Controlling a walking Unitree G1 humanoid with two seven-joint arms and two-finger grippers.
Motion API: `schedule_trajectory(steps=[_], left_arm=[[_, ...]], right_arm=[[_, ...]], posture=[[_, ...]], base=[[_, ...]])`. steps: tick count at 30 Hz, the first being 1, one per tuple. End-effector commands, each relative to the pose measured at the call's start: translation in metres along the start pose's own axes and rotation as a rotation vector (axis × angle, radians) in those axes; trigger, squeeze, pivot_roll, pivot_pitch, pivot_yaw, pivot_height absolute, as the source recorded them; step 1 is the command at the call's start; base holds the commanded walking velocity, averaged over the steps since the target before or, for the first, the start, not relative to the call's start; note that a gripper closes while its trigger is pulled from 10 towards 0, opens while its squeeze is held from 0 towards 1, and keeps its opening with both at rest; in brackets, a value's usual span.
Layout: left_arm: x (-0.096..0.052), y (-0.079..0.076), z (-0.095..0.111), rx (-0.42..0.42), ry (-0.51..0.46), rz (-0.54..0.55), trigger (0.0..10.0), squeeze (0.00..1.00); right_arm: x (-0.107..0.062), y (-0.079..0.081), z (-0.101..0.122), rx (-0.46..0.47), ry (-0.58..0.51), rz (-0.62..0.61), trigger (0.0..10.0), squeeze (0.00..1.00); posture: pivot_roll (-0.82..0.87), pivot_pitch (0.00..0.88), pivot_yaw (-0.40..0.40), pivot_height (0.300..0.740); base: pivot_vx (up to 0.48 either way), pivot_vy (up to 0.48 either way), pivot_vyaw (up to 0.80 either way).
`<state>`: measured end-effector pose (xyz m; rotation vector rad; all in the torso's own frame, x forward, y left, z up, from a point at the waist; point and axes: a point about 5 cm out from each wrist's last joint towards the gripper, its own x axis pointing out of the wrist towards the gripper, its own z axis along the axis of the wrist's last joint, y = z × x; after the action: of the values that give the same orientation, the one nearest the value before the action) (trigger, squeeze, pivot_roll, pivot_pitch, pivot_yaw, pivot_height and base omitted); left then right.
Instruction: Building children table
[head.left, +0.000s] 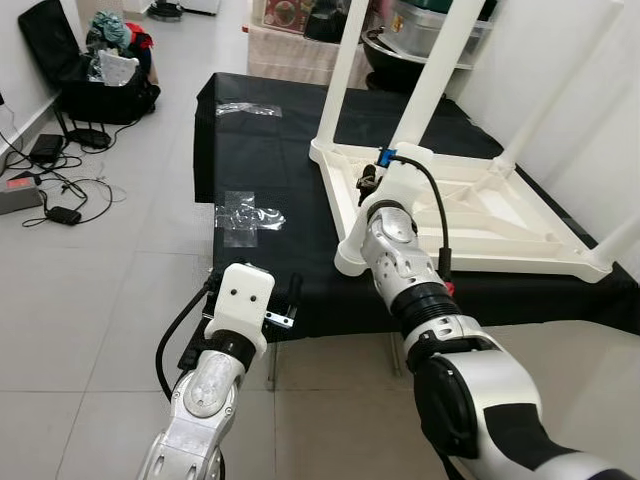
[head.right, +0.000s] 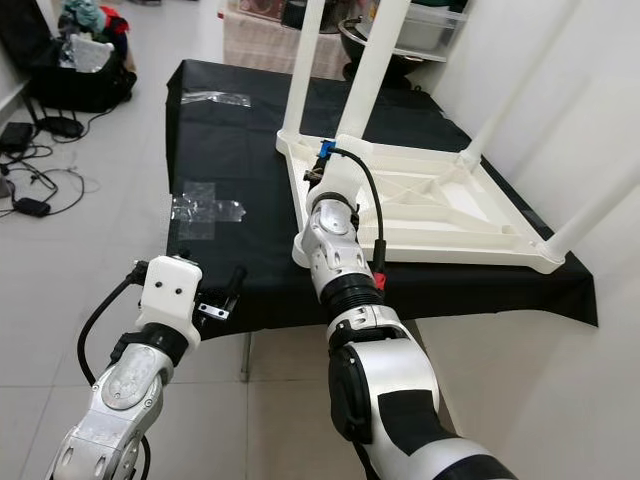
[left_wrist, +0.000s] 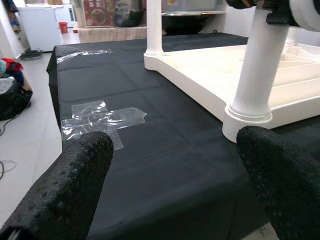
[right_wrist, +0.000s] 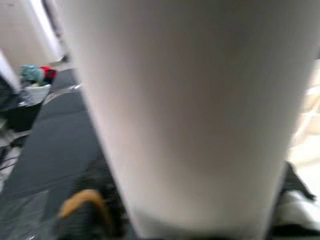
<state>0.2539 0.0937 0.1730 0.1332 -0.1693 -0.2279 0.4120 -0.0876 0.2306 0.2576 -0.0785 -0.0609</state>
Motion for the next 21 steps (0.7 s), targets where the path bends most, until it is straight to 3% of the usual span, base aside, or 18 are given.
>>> schedule_trajectory(steps=[1, 5, 6, 8, 10, 12, 15, 17, 19, 20, 21], left_arm=[[0.001, -0.004, -0.001, -0.005, 0.005, -0.011, 10.0, 0.0], [0.0, -0.004, -0.002, -0.007, 0.005, -0.008, 10.0, 0.0], [0.0, -0.004, -0.002, -0.007, 0.005, -0.008, 10.0, 0.0], [-0.001, -0.004, -0.002, -0.007, 0.006, -0.007, 10.0, 0.0], [-0.002, -0.004, -0.003, -0.005, 0.007, -0.008, 10.0, 0.0], [-0.002, -0.004, -0.003, -0.005, 0.008, -0.008, 10.0, 0.0], [-0.001, -0.004, -0.002, -0.002, 0.0, -0.011, 10.0, 0.0], [0.0, -0.004, -0.001, -0.001, -0.001, -0.012, 10.0, 0.0], [0.0, -0.005, -0.001, -0.001, -0.003, -0.019, 10.0, 0.0], [0.0, -0.005, -0.001, -0.001, -0.003, -0.019, 10.0, 0.0], [0.0, -0.006, -0.001, 0.0, -0.003, -0.021, 10.0, 0.0]], right_arm=[[-0.001, 0.004, -0.001, 0.007, -0.016, 0.077, 10.0, 1.0], [-0.001, 0.001, 0.001, -0.036, -0.048, 0.11, 10.0, 1.0], [0.0, 0.0, 0.001, -0.03, -0.044, 0.124, 10.0, 0.0], [0.0, -0.001, 0.0, -0.022, -0.029, 0.182, 10.0, 0.0], [0.0, -0.008, -0.008, -0.066, 0.058, 0.366, 10.0, 0.0], [0.0, -0.011, -0.009, -0.069, 0.073, 0.407, 10.0, 0.0], [-0.002, -0.02, -0.004, -0.013, 0.15, 0.645, 10.0, 0.0], [-0.003, -0.02, -0.003, -0.001, 0.164, 0.702, 10.0, 0.0], [-0.012, -0.011, 0.0, -0.027, 0.163, 0.95, 10.0, 0.0], [-0.012, -0.011, 0.0, -0.027, 0.163, 0.95, 10.0, 0.0], [-0.017, -0.007, 0.001, -0.038, 0.162, 1.047, 10.0, 0.0]], posture=[[0.12, 0.093, -0.203, 0.74], [0.12, 0.091, -0.203, 0.74], [0.12, 0.091, -0.203, 0.74], [0.12, 0.084, -0.205, 0.74], [0.12, 0.079, -0.208, 0.74], [0.12, 0.079, -0.208, 0.74], [0.12, 0.074, -0.208, 0.74], [0.12, 0.074, -0.208, 0.74], [0.12, 0.074, -0.206, 0.74], [0.12, 0.074, -0.206, 0.74], [0.12, 0.076, -0.202, 0.74]], base=[[0.0, 0.0, 0.0], [0.0, 0.0, 0.0], [0.0, 0.0, 0.0], [0.0, 0.0, 0.0], [0.0, 0.0, 0.0], [0.0, 0.0, 0.0], [0.0, 0.0, 0.0], [0.0, 0.0, 0.0], [0.0, 0.0, 0.0], [0.0, 0.0, 0.0], [0.0, 0.0, 0.0]])
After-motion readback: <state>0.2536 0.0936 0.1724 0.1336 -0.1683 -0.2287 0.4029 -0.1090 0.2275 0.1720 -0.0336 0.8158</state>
